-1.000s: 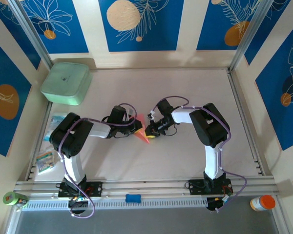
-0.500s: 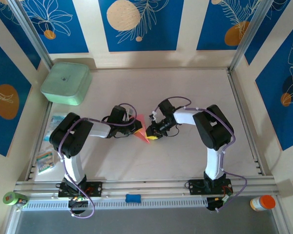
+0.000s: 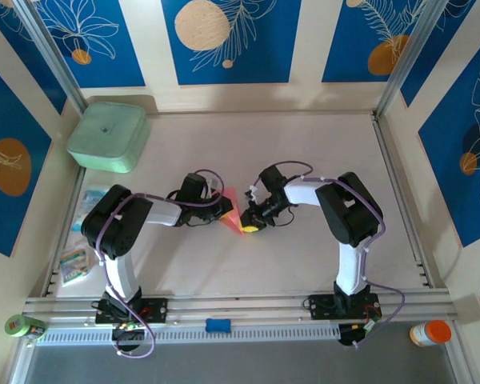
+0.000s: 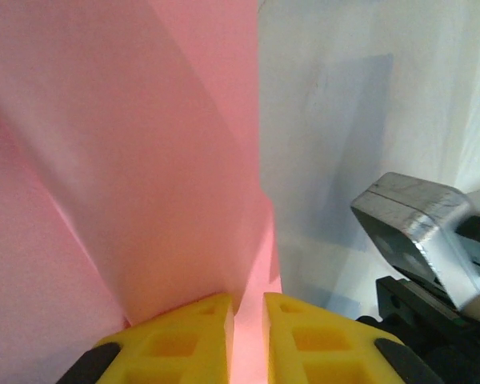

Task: Fold a paper plane with a square sheet of paper (pick it up from the middle)

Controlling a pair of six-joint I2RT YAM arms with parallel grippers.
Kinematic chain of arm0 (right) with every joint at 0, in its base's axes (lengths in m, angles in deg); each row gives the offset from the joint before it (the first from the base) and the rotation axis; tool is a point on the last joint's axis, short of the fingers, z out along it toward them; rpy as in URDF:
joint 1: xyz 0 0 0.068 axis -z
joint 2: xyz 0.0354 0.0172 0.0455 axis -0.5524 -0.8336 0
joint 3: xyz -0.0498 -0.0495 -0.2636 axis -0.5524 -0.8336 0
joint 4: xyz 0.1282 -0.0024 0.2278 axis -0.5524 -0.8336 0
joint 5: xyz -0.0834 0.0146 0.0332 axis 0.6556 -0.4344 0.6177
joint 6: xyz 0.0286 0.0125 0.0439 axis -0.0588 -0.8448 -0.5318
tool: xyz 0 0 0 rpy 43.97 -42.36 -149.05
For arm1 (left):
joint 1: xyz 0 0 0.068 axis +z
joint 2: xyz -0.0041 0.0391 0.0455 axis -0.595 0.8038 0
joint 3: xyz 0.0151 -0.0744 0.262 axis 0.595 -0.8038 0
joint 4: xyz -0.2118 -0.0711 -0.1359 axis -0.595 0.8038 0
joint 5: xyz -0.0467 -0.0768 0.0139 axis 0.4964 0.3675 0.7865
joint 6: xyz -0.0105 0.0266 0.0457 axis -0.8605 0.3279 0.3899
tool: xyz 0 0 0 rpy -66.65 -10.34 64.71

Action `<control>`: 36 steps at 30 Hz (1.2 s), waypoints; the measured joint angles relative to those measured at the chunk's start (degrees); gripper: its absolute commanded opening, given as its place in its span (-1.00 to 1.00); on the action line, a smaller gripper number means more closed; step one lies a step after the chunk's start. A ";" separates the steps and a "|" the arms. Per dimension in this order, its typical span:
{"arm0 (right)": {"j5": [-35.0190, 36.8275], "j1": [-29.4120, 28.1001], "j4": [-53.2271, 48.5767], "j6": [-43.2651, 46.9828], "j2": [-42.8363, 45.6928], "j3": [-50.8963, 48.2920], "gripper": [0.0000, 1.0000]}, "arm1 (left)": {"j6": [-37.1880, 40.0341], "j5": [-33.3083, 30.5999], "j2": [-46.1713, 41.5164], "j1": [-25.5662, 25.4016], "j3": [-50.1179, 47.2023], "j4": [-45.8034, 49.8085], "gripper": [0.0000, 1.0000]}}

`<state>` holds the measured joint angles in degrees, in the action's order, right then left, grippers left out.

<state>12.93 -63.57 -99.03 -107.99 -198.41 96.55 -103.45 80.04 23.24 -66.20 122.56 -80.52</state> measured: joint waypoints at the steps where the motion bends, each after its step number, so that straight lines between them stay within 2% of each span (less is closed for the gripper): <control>1: 0.00 -0.11 0.02 0.02 -0.26 0.00 -0.82 | 0.00 0.00 0.00 0.00 0.00 -0.02 -0.63; 8: -0.24 -0.26 0.20 0.02 -1.20 0.00 -0.81 | -0.02 0.00 0.00 0.00 0.00 0.00 -0.62; 13: -0.26 -0.20 0.50 0.00 -0.63 -0.22 -0.64 | -0.02 0.00 0.00 0.00 0.00 -0.02 -0.62; 19: 3.72 1.09 0.68 -1.14 7.54 -5.20 -0.55 | 0.00 0.00 0.00 0.00 0.00 0.02 -0.61; 22: 4.55 1.42 0.94 -1.66 12.22 -5.90 -0.57 | 0.02 0.00 0.00 0.02 0.00 0.13 -0.62; 25: 4.81 -0.13 1.79 -2.60 14.01 -5.22 -0.70 | 0.00 0.00 0.00 0.02 0.00 0.17 -0.62; 29: 5.51 -2.99 3.93 -4.55 12.92 -4.28 -0.84 | 0.00 -0.02 0.00 0.02 0.00 0.17 -0.61; 36: 7.63 -5.55 5.81 -7.04 8.39 -2.93 -0.91 | -0.04 -0.02 0.00 0.02 0.02 0.17 -0.60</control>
<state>20.56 -69.12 -93.22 -115.02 -190.02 93.62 -103.49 80.02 23.24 -66.18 122.58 -80.35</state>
